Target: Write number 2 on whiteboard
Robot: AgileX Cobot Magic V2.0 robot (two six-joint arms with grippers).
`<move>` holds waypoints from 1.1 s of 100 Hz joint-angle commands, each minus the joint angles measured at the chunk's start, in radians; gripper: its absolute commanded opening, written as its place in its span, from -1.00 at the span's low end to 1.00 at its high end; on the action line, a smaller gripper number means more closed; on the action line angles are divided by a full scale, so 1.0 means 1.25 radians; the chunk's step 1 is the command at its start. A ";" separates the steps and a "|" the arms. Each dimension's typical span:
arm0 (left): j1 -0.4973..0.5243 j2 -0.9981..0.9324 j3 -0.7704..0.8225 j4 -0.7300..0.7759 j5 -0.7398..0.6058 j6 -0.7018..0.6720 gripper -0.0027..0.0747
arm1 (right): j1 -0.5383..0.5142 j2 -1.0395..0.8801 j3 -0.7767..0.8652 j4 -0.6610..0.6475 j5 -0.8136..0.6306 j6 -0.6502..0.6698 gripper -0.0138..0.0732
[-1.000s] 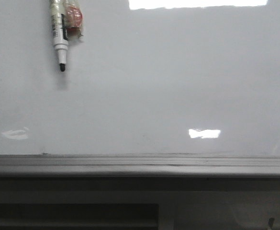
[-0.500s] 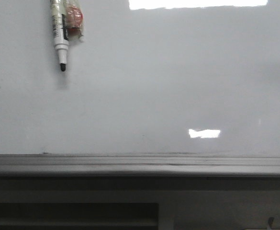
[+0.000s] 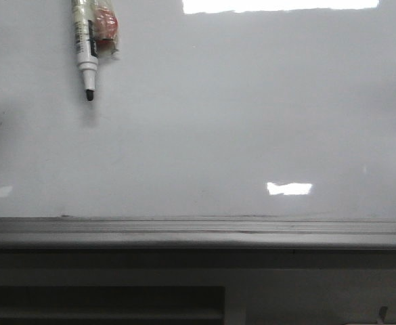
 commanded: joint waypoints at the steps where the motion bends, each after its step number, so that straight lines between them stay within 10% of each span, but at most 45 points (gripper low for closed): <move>1: -0.027 0.060 -0.057 -0.033 0.014 0.014 0.07 | -0.001 0.013 -0.029 0.014 -0.046 -0.012 0.38; 64: -0.134 0.266 -0.147 -0.028 -0.065 0.014 0.04 | -0.001 0.013 -0.029 0.014 -0.056 -0.012 0.38; 91: -0.134 0.276 -0.148 -0.028 -0.068 0.014 -0.99 | -0.001 0.013 -0.029 0.014 -0.060 -0.012 0.38; 110: -0.134 0.268 -0.148 -0.025 -0.039 0.030 -0.98 | -0.001 0.013 -0.029 0.014 -0.041 -0.012 0.38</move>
